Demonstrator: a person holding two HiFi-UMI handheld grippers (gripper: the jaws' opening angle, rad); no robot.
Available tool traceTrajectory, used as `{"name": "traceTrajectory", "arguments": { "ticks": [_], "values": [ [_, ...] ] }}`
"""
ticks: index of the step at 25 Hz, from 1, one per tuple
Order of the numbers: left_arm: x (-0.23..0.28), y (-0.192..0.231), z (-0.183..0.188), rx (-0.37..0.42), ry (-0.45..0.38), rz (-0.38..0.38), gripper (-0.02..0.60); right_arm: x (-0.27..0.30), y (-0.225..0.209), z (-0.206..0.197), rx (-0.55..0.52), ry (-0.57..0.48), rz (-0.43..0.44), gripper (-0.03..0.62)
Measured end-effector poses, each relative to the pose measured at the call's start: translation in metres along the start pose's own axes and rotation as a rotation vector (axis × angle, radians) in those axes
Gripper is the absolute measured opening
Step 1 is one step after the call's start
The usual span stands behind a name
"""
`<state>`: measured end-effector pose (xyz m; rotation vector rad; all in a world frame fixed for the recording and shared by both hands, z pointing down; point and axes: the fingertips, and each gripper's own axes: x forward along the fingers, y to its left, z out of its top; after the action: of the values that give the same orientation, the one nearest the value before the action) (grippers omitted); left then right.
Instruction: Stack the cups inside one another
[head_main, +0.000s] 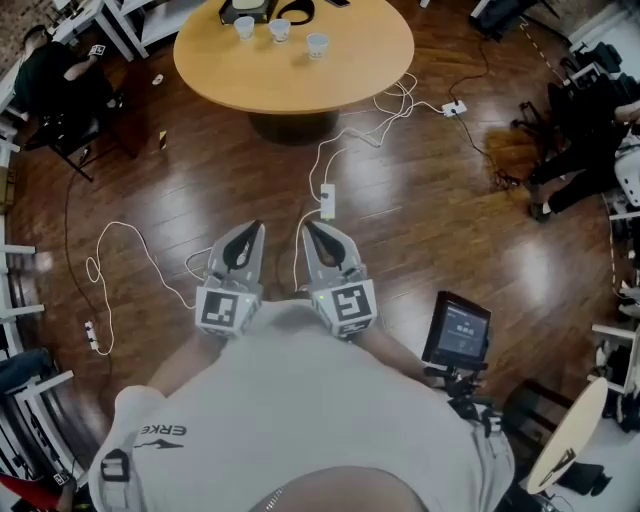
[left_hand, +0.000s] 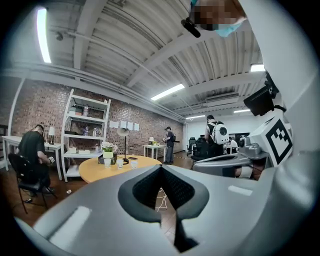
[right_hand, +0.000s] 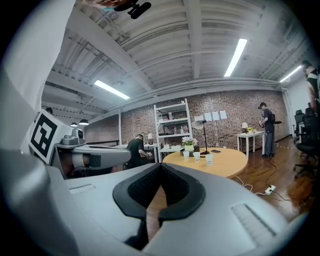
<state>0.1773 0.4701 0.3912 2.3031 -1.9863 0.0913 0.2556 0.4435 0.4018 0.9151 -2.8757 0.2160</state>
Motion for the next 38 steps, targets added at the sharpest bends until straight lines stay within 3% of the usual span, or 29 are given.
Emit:
{"name": "traceTrajectory", "arguments": {
  "ticks": [6,16,22,29,38],
  "values": [
    [0.028,0.04,-0.002,-0.03,-0.013,-0.025,0.002,0.046,-0.005,0.001,-0.016,0.008,-0.031,0.014],
    [0.102,0.158,0.018,-0.072,-0.074,-0.117,0.002,0.172,-0.009,0.032,-0.072,0.022,-0.127,0.014],
    [0.128,0.219,0.03,-0.081,-0.058,-0.183,0.002,0.237,0.002,0.047,-0.063,0.025,-0.182,0.014],
    [0.147,0.254,0.033,-0.114,-0.042,-0.222,0.002,0.278,0.001,0.053,-0.055,0.039,-0.224,0.014],
    [0.181,0.281,0.027,-0.114,-0.047,-0.192,0.002,0.316,-0.017,0.054,-0.053,0.031,-0.202,0.014]
  ]
}}
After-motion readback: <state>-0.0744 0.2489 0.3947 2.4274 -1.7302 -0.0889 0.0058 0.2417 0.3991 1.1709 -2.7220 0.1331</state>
